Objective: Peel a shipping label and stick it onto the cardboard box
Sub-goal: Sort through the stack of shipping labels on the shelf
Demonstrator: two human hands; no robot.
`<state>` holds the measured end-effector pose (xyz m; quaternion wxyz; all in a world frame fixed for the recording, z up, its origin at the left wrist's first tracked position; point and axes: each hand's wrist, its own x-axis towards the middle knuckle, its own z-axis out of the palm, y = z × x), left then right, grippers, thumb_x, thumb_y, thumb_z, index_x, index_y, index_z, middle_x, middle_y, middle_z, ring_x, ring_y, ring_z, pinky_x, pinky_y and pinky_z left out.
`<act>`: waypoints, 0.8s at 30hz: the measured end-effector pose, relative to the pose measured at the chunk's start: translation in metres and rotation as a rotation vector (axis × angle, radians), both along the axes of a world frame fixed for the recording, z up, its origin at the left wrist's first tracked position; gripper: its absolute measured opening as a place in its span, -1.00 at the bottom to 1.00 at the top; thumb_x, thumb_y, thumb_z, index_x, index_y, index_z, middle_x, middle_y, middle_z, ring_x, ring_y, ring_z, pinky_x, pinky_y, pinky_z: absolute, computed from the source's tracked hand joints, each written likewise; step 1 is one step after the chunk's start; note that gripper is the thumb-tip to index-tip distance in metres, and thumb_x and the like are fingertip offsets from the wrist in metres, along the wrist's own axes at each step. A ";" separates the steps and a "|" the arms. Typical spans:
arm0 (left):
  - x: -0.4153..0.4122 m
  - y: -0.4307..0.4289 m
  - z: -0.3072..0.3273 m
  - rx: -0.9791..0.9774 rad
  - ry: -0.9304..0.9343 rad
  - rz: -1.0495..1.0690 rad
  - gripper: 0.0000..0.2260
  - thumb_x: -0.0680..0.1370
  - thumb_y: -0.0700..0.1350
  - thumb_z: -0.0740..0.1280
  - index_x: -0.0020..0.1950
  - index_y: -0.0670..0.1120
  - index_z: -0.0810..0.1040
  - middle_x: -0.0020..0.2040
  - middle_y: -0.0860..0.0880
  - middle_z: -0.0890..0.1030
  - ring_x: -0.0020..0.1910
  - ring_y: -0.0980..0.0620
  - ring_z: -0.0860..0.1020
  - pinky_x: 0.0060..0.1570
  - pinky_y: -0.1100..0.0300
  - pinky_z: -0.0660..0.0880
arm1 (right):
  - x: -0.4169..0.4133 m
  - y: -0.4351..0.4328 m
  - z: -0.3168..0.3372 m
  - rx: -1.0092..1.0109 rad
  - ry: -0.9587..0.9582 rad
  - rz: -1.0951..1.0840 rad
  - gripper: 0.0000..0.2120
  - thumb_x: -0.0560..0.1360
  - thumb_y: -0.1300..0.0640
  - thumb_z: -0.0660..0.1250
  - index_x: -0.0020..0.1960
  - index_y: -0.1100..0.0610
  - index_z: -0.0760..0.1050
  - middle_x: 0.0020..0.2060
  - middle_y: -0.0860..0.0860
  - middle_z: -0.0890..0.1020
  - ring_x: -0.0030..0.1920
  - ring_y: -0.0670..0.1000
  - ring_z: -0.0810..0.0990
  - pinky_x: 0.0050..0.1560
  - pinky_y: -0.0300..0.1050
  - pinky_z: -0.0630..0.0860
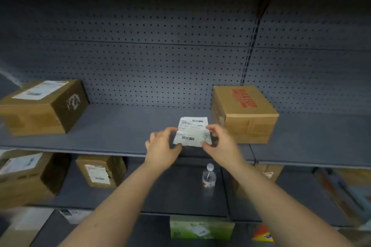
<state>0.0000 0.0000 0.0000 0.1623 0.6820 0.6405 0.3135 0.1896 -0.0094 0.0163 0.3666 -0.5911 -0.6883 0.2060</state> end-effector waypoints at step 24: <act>0.009 0.135 -0.018 -0.274 -0.169 0.212 -0.92 0.43 -0.14 0.45 -0.24 -0.05 0.58 -0.42 0.09 0.50 -0.30 0.01 0.52 -0.39 0.25 0.35 | -0.010 0.126 -0.047 -0.115 -0.002 0.197 -0.56 0.40 0.12 0.43 0.24 0.05 0.40 0.23 -0.05 0.45 0.26 -0.12 0.38 0.28 -0.29 0.25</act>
